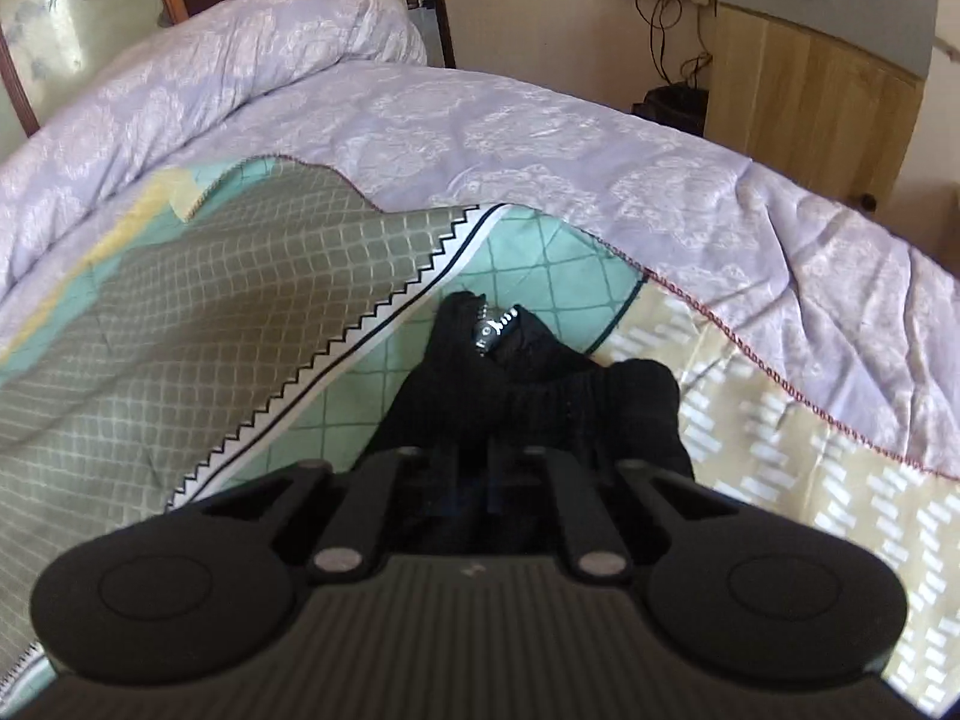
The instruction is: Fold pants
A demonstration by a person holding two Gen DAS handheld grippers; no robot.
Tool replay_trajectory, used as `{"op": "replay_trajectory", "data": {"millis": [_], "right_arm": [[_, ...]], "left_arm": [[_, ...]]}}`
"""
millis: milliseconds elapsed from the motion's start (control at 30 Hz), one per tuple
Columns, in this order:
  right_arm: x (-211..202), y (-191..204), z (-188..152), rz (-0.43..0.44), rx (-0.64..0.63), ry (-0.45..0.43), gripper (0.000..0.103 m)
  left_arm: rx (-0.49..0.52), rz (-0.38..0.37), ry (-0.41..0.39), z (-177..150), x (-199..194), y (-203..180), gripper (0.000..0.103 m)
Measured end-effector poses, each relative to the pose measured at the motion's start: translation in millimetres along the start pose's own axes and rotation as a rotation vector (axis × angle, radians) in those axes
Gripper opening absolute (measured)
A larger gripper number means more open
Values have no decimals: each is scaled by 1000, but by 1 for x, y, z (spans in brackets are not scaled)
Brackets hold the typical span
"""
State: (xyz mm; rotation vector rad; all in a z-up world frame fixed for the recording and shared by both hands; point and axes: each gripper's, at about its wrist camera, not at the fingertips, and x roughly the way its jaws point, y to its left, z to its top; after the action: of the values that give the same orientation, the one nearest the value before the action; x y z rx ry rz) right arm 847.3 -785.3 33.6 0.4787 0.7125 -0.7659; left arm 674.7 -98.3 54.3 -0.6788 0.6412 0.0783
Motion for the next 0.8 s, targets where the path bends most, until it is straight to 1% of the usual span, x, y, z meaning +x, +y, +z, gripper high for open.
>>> {"op": "replay_trajectory", "data": {"millis": [100, 133, 200, 333, 367, 467, 567, 633, 667, 700, 733, 767, 800], "right_arm": [[-33, -20, 6, 84, 73, -59, 9], [-50, -31, 11, 129, 113, -70, 9], [-83, -58, 21, 222, 196, -77, 9], [-148, -128, 29, 363, 349, -57, 9], [-166, -150, 28, 400, 387, -55, 9], [-214, -218, 13, 453, 436, -76, 9], [-242, -290, -17, 489, 473, -56, 9], [-252, -334, -45, 464, 491, -50, 14], [-252, -358, -61, 431, 504, -37, 17], [-251, -377, -77, 380, 520, -15, 26], [-248, -392, -91, 310, 526, 11, 36], [-246, -405, -105, 193, 527, 28, 48], [-250, -416, -117, 104, 539, 20, 48]], "left_arm": [[-2, -12, -8, 0, -17, -6, 6], [-3, -23, -11, 0, -26, -9, 6], [0, -42, -19, -2, -46, -14, 6], [7, -92, -32, -12, -102, -21, 6], [14, -101, -33, -17, -117, -21, 6], [36, -110, -23, -37, -158, -12, 6], [51, -108, 29, -66, -186, 5, 7], [56, -75, 97, -92, -195, 20, 12], [67, -50, 144, -105, -195, 26, 12], [84, -25, 186, -118, -196, 32, 14], [93, -2, 221, -130, -199, 38, 21], [89, 5, 240, -138, -204, 44, 24], [80, 8, 253, -145, -211, 51, 26]]}}
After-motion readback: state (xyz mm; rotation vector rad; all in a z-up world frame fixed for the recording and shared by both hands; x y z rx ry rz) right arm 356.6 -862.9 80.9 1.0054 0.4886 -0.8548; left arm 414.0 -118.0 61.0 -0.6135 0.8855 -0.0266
